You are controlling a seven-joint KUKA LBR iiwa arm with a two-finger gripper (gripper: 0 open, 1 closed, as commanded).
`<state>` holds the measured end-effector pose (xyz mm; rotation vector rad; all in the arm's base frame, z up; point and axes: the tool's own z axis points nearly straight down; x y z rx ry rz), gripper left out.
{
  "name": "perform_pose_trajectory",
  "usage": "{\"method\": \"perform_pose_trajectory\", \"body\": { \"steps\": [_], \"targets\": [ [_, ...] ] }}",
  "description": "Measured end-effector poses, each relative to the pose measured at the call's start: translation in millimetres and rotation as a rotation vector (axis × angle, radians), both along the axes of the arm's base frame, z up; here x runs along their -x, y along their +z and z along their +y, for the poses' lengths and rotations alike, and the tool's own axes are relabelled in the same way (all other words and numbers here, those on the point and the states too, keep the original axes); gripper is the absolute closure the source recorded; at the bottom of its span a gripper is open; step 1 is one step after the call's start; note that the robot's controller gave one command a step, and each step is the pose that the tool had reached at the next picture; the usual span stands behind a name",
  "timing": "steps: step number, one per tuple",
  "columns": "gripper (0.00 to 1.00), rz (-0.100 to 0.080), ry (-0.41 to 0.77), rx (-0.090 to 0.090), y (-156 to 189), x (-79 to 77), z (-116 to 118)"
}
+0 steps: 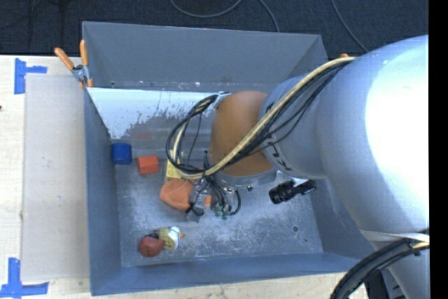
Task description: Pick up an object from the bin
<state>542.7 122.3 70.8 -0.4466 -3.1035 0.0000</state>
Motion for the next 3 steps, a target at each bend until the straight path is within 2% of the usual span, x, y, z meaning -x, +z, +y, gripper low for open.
{"method": "perform_pose_trajectory", "body": {
  "steps": [2,3],
  "targets": [
    [1.0,0.003,0.001,0.0,9,1.1,0],
    [1.0,0.01,0.002,0.002,27,2.8,-1]
  ]
}}
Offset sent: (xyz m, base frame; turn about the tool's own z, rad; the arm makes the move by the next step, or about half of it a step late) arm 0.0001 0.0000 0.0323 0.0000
